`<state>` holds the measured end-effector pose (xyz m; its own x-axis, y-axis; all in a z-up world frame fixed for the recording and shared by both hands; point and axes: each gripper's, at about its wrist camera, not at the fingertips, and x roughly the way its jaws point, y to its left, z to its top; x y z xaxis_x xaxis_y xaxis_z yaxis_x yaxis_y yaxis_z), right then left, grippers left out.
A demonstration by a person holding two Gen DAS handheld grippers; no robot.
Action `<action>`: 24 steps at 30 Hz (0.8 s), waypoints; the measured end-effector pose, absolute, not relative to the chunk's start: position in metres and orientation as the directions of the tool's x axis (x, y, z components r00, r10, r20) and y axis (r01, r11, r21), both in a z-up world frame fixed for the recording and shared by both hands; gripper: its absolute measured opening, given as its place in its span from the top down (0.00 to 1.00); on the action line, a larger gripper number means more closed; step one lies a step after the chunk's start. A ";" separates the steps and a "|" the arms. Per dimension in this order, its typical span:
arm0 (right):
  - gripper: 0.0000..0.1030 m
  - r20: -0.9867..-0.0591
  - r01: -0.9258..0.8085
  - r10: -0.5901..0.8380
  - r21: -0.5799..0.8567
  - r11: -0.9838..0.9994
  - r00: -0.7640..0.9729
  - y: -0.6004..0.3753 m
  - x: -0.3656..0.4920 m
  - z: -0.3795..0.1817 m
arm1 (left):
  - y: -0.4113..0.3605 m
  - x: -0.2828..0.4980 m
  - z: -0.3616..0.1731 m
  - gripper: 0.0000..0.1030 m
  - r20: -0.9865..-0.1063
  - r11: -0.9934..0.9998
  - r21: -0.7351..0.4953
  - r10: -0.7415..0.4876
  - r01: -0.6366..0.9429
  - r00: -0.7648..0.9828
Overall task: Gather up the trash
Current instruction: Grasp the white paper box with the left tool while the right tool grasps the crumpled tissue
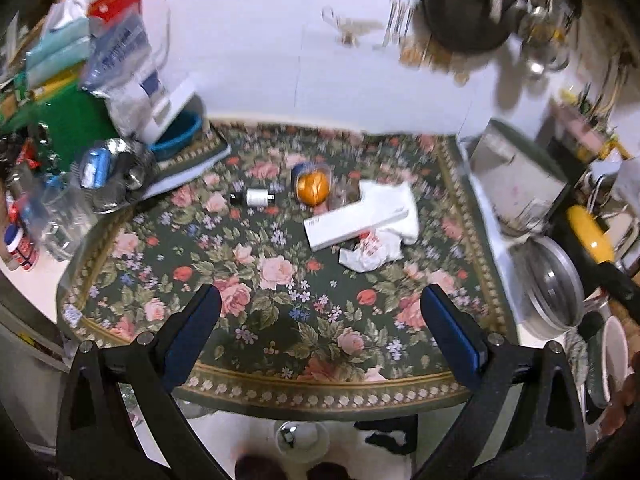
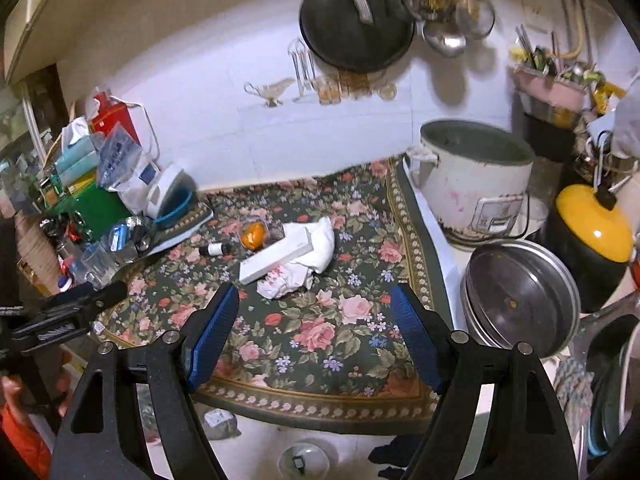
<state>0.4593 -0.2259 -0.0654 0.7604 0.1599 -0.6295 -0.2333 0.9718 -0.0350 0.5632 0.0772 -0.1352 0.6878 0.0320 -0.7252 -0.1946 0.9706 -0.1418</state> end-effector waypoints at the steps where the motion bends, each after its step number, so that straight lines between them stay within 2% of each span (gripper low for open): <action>1: 0.27 -0.634 -0.233 0.160 -0.032 0.972 0.756 -0.228 0.464 -0.066 | 0.078 0.576 -0.145 0.03 -0.741 0.973 -0.140 0.020 -0.184 0.671; 10: 0.27 -0.703 -0.162 0.115 0.001 0.987 0.702 -0.237 0.516 -0.094 | 0.099 0.685 -0.206 0.03 -0.819 0.984 -0.173 -0.125 -0.033 0.560; 18: 0.27 -0.731 -0.036 0.054 0.041 0.999 0.680 -0.232 0.558 -0.111 | 0.097 0.779 -0.256 0.03 -0.875 0.970 -0.115 -0.202 0.216 0.441; 24: 0.27 -0.770 0.057 0.025 0.080 0.995 0.638 -0.226 0.588 -0.136 | 0.077 0.809 -0.281 0.05 -0.885 0.908 -0.108 -0.273 0.405 0.377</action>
<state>0.5884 -0.2261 -0.1359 0.6381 0.0251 -0.7695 0.0573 0.9951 0.0800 0.8090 0.0775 -0.2813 0.3771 -0.2734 -0.8849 0.4050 0.9079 -0.1079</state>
